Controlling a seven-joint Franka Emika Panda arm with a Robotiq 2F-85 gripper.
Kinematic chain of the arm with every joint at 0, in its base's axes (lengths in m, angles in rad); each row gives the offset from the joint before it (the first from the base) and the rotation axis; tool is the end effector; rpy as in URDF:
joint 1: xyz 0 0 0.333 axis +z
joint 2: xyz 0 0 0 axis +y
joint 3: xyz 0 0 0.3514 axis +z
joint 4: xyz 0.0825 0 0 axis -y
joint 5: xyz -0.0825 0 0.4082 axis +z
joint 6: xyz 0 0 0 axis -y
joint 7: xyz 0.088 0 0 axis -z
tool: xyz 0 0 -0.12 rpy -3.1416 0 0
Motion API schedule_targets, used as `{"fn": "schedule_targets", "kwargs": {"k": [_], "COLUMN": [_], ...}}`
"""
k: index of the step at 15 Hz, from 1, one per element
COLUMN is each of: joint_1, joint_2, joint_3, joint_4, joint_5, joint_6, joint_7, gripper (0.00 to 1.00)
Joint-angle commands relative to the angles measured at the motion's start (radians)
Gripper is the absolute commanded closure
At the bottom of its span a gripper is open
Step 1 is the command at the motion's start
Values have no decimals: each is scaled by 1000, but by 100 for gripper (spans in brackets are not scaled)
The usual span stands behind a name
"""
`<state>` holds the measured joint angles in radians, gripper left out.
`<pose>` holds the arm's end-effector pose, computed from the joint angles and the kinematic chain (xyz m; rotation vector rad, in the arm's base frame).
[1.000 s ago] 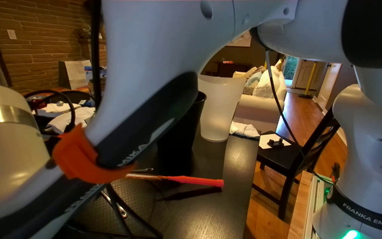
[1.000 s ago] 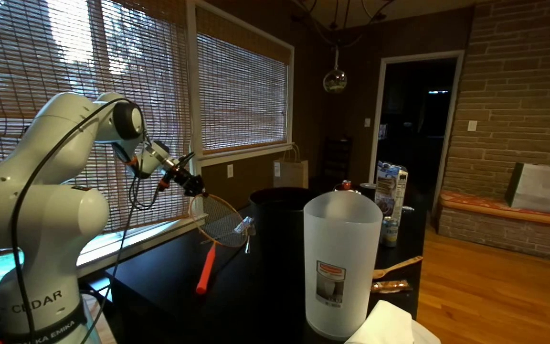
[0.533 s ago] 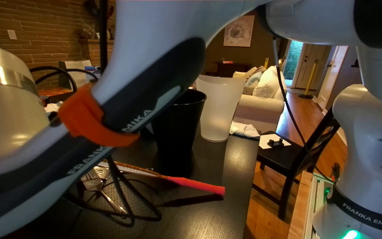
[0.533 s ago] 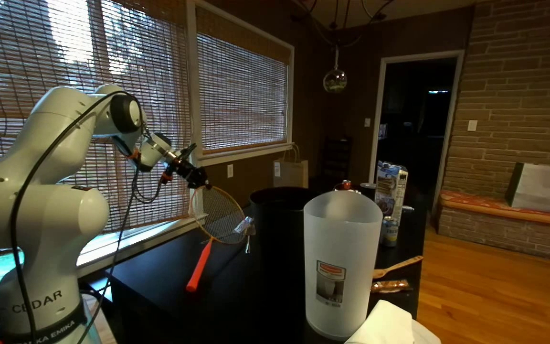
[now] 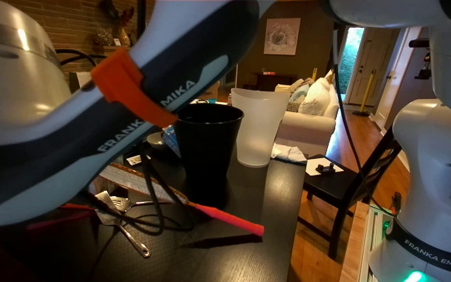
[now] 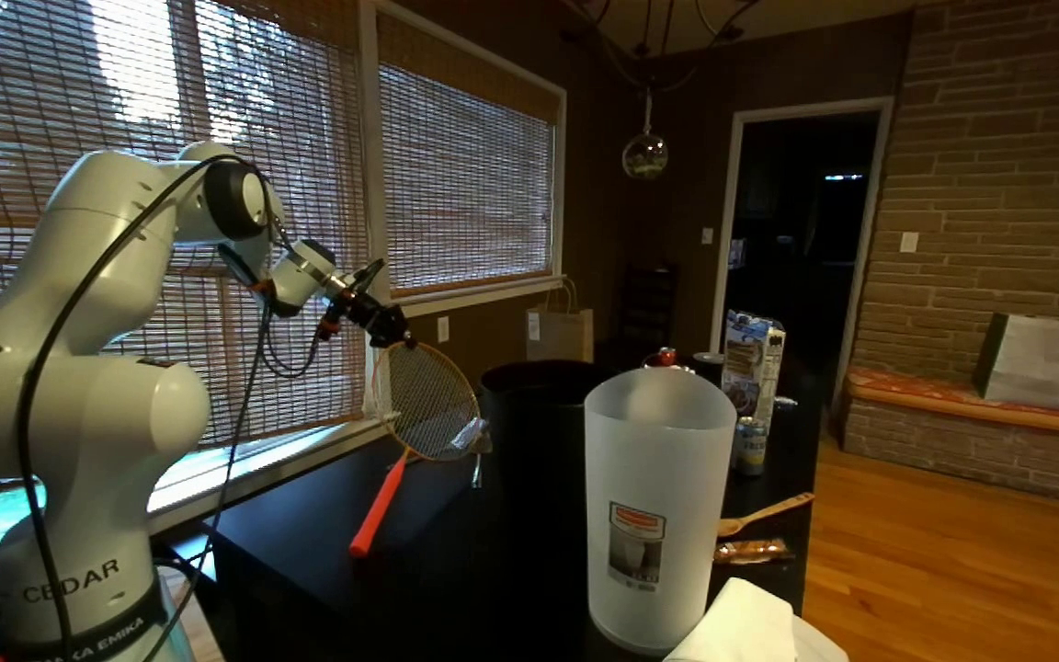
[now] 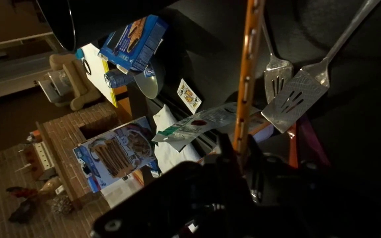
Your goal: Put the racket in the black bin.
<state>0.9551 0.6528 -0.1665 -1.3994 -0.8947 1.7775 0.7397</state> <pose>0.5648 0.4967 0.3525 2.1781 0.4385 0.5733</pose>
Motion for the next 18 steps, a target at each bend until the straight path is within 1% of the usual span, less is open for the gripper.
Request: {"fn": "schedule_targets", "kwargs": {"k": [1, 3, 4, 5, 8, 13, 18], "joint_1": [-9, -14, -75, -88, -155, -250, -311], "joint_2": [-85, -114, -130, -148, -191, -244, -272], "joint_3": [-9, -17, 56, 64, 117, 199, 265], "joint_4": [-118, -151, -153, -166, -196, -222, -225], "joint_5": [-26, -42, -88, -107, -165, -194, -195], "joint_6": [84, 138, 140, 172, 230, 236, 233], "joint_7": [41, 50, 69, 81, 116, 124, 114], "gripper": [97, 97, 97, 97, 97, 97, 97]}}
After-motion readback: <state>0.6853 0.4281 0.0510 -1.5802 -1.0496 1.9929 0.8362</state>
